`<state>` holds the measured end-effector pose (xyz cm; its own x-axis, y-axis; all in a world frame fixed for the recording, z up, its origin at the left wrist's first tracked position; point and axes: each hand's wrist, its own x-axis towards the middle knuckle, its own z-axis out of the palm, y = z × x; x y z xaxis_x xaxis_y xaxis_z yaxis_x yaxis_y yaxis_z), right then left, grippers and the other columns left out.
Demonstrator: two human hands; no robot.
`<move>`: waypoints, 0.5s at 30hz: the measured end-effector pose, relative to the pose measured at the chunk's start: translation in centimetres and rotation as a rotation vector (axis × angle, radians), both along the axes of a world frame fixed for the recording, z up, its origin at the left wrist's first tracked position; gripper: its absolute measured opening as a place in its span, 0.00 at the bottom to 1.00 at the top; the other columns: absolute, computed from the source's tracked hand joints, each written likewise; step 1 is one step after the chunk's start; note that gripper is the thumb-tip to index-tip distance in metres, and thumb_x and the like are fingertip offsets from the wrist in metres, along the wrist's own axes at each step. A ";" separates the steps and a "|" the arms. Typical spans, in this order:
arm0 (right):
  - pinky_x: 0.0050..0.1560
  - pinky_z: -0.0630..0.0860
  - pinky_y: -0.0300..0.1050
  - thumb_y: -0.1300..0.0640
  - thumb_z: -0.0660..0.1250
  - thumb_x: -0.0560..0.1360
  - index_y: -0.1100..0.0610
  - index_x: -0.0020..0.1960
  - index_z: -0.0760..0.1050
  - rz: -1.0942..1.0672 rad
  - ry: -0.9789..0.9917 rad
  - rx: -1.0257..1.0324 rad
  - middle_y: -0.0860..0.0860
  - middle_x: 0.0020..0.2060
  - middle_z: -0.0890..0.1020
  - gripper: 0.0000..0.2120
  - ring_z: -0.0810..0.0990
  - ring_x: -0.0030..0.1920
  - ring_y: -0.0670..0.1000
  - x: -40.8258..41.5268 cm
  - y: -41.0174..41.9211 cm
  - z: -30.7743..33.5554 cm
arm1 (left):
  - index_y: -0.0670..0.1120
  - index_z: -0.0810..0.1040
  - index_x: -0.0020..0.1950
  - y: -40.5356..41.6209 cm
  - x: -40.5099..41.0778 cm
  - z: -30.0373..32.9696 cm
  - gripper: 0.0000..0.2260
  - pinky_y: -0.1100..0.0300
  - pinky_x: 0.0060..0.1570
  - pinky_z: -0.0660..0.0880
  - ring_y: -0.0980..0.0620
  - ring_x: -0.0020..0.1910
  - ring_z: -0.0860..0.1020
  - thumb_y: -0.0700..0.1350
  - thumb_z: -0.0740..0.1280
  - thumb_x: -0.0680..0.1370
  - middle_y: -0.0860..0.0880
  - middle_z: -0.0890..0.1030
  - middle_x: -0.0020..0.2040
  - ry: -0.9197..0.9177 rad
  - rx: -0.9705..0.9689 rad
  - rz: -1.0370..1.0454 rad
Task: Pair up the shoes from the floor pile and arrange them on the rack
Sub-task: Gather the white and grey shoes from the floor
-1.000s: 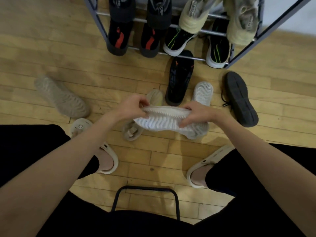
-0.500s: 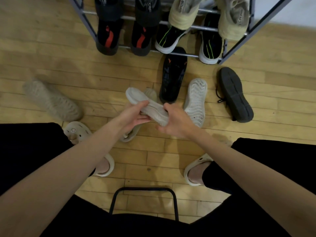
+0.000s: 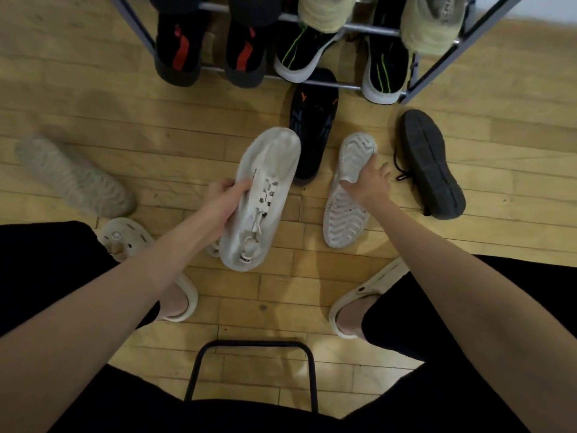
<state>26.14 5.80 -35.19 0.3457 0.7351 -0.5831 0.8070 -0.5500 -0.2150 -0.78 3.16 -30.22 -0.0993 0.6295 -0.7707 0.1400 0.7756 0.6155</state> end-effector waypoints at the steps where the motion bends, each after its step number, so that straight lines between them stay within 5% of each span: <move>1: 0.71 0.57 0.57 0.44 0.69 0.73 0.60 0.77 0.43 -0.032 0.000 0.010 0.65 0.73 0.54 0.47 0.54 0.73 0.66 0.1 0.4 -0.4 | 0.45 0.79 0.55 0.0 0.1 -0.3 0.14 0.52 0.49 0.80 0.46 0.48 0.83 0.53 0.68 0.76 0.44 0.84 0.49 0.004 -0.006 0.009; 4: 0.69 0.60 0.58 0.43 0.71 0.71 0.55 0.78 0.40 -0.098 0.020 0.022 0.65 0.71 0.55 0.51 0.56 0.71 0.67 -0.3 1.4 -1.2 | 0.53 0.78 0.49 -0.6 0.3 -0.9 0.10 0.59 0.37 0.78 0.51 0.43 0.82 0.58 0.63 0.78 0.49 0.84 0.45 0.032 -0.001 -0.009; 11: 0.64 0.66 0.56 0.48 0.73 0.70 0.53 0.77 0.32 -0.066 -0.019 0.032 0.64 0.66 0.62 0.55 0.66 0.66 0.66 -1.1 2.0 -1.5 | 0.51 0.74 0.61 -1.1 -0.5 -1.1 0.19 0.56 0.47 0.77 0.51 0.50 0.80 0.61 0.54 0.81 0.50 0.81 0.51 0.055 -0.024 -0.053; 15: 0.60 0.69 0.54 0.50 0.77 0.65 0.47 0.76 0.30 -0.052 -0.023 0.051 0.64 0.62 0.64 0.62 0.69 0.59 0.65 -1.4 2.2 0.5 | 0.49 0.73 0.57 -1.0 -0.7 -1.2 0.17 0.62 0.35 0.72 0.55 0.43 0.79 0.59 0.54 0.81 0.52 0.80 0.45 0.106 -0.024 -0.071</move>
